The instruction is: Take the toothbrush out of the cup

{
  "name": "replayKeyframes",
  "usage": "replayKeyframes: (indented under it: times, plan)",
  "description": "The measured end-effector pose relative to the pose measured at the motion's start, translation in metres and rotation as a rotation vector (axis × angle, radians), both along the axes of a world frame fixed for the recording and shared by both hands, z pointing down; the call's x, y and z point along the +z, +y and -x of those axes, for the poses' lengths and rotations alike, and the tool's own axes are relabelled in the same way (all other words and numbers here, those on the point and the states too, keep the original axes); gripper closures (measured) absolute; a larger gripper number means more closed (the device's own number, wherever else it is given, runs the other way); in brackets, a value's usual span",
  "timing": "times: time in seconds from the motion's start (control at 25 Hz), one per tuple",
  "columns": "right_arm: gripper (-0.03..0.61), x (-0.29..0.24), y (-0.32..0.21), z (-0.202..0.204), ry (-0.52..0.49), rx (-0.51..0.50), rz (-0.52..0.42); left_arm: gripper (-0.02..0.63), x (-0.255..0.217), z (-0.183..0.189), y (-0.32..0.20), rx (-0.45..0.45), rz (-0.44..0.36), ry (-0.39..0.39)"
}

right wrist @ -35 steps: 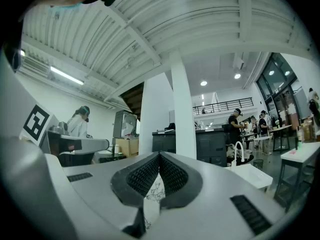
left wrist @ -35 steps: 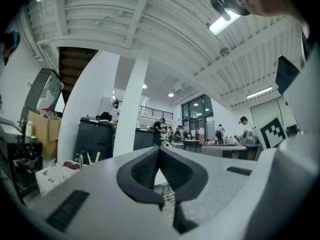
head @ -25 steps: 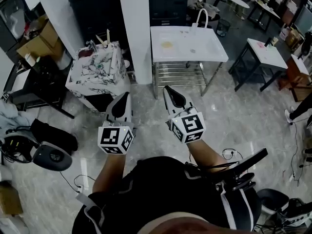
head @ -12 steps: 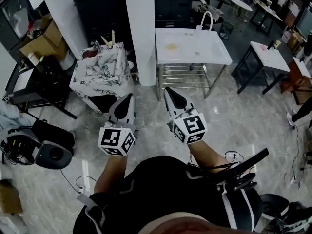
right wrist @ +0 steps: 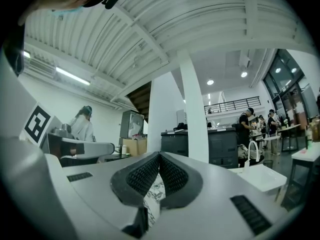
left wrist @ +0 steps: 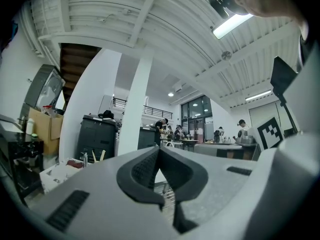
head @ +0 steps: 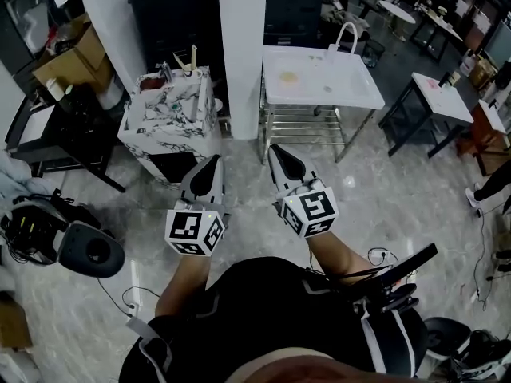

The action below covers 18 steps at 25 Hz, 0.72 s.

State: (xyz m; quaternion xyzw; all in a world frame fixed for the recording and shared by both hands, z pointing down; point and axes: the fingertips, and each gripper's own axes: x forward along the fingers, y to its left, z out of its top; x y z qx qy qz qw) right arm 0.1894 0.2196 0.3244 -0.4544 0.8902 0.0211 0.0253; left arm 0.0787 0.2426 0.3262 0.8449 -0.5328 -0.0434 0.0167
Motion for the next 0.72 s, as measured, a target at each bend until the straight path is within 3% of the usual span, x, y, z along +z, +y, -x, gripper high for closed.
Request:
replayKeyframes:
  times: [0.4, 0.72]
  plan:
    - [0.557, 0.003, 0.004, 0.05, -0.002, 0.013, 0.001, 0.613, 0.002, 0.046, 0.003, 0.006, 0.002, -0.015]
    - [0.557, 0.002, 0.006, 0.066, -0.005, 0.048, -0.007, 0.613, 0.008, 0.065, 0.009, -0.003, 0.006, -0.006]
